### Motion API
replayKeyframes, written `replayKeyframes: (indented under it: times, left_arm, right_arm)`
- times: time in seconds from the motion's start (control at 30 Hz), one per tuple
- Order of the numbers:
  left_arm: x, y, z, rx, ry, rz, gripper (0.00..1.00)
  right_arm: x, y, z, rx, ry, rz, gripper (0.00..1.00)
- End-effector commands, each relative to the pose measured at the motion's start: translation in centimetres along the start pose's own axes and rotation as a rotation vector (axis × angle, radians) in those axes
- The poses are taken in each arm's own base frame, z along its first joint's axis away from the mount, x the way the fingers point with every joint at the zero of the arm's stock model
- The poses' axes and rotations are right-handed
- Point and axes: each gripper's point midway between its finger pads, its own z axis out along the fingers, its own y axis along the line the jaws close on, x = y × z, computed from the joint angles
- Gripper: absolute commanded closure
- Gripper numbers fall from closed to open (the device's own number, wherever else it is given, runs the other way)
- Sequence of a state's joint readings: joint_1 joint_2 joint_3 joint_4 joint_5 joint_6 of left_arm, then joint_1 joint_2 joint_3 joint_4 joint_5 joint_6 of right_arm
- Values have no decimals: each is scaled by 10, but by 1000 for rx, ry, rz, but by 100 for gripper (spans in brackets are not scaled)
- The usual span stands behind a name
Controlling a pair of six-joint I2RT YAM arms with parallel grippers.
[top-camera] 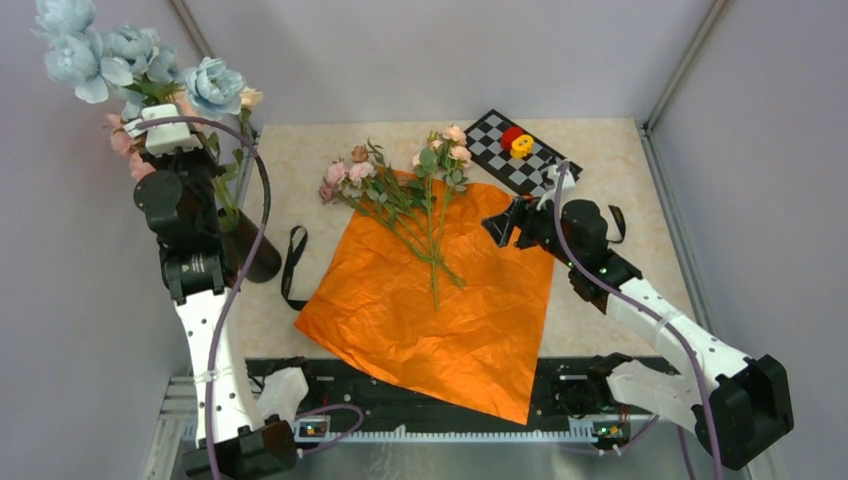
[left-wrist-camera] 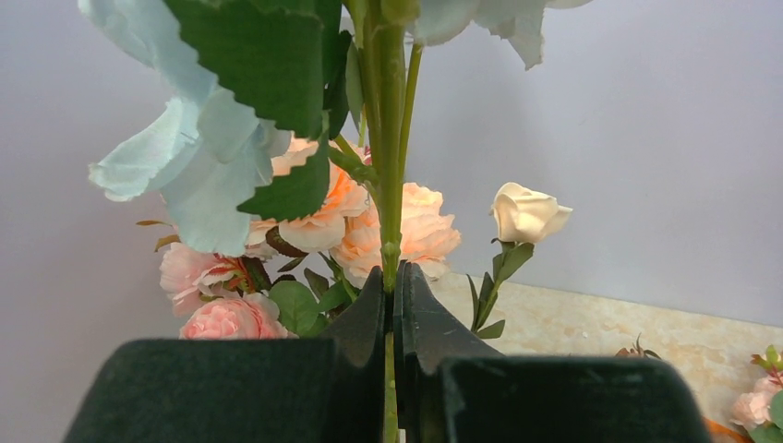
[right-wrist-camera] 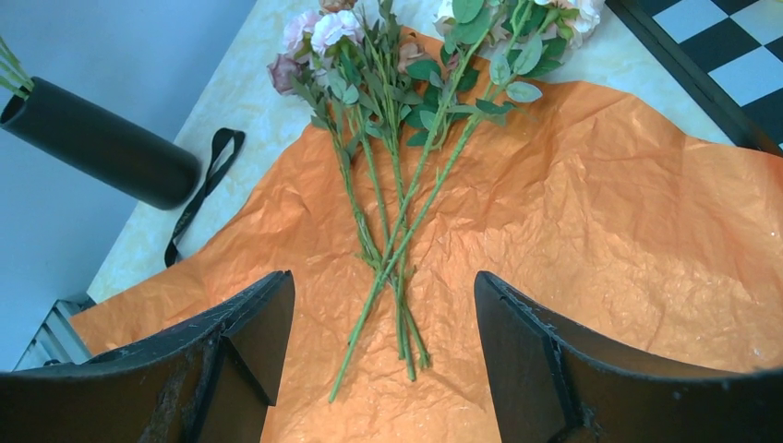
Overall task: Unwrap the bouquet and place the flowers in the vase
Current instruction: Insert the fake flower into the vase.
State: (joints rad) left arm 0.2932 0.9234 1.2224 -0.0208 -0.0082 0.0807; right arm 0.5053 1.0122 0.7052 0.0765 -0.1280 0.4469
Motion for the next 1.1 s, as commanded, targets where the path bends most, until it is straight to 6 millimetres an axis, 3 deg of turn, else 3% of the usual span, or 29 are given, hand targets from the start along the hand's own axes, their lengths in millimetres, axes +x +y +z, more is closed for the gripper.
replayKeyframes:
  times: [0.0,0.27,1.07]
  left_arm:
    - [-9,2,7,5,-53,-8,100]
    - [15,7,11,2,-30,-21,100]
    - [114,11,7,10,141,-47,100]
  right_arm:
    - [-21,8,-6,-35,-76,-7,27]
    - [-20,5,-7,-38,-81,-15,27]
    - [-15,5,-11,-55,-82,-7,27]
